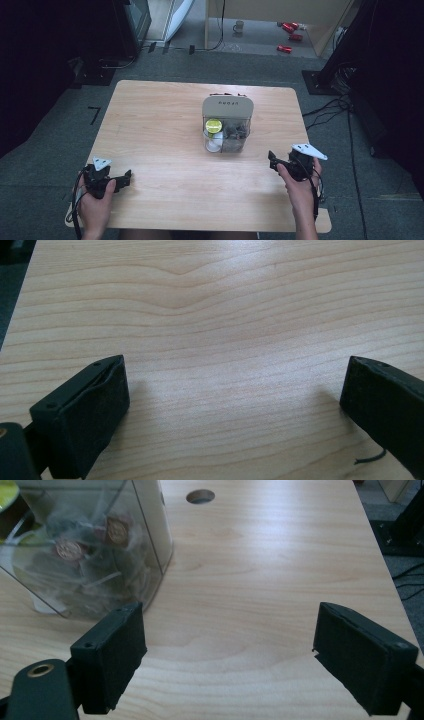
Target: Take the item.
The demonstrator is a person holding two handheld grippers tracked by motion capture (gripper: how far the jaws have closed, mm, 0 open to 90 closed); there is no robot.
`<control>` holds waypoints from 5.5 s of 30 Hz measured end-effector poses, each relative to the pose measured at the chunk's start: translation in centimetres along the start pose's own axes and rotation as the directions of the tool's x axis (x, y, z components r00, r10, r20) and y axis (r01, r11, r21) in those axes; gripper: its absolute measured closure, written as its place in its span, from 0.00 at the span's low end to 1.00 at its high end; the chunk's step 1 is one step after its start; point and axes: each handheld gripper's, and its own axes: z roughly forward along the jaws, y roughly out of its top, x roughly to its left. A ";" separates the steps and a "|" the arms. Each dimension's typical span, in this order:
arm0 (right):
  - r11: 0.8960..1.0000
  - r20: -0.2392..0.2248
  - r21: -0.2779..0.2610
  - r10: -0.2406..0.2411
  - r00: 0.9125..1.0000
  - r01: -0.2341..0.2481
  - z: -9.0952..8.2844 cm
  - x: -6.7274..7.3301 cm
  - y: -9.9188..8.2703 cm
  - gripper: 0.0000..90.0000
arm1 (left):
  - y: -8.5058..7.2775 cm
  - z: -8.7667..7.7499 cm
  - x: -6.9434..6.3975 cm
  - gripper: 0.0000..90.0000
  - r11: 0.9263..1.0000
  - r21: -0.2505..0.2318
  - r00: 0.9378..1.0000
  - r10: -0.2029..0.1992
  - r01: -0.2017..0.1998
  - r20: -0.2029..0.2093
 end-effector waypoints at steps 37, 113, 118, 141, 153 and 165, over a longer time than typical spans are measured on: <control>0.998 -0.162 -0.053 -0.044 0.986 0.036 4.5 6.0 8.4 0.39 | 0.0 0.0 0.0 0.00 1.000 -0.001 1.000 0.001 -0.001 -0.001; 0.992 -0.283 -0.094 -0.110 0.953 0.087 4.9 6.6 8.0 0.30 | 0.0 0.0 0.0 0.00 1.000 0.000 1.000 0.002 -0.002 0.001; 0.996 -0.289 -0.051 -0.085 0.954 0.073 5.0 6.1 7.1 0.30 | 0.0 0.0 0.0 0.00 1.000 0.001 1.000 0.003 -0.003 0.000; 0.999 -0.213 0.012 -0.027 0.977 0.030 5.3 2.9 3.6 0.31 | 0.0 0.0 0.0 0.00 1.000 0.000 1.000 0.002 -0.002 0.000; 1.000 -0.158 -0.030 -0.004 0.987 -0.001 4.9 2.7 6.2 0.35 | 0.0 0.0 0.0 0.00 1.000 0.001 1.000 0.003 -0.003 0.000; 0.995 -0.227 -0.097 -0.039 0.973 0.018 6.4 6.2 9.6 0.52 | 0.0 0.0 0.0 0.00 1.000 0.000 1.000 0.002 -0.002 0.000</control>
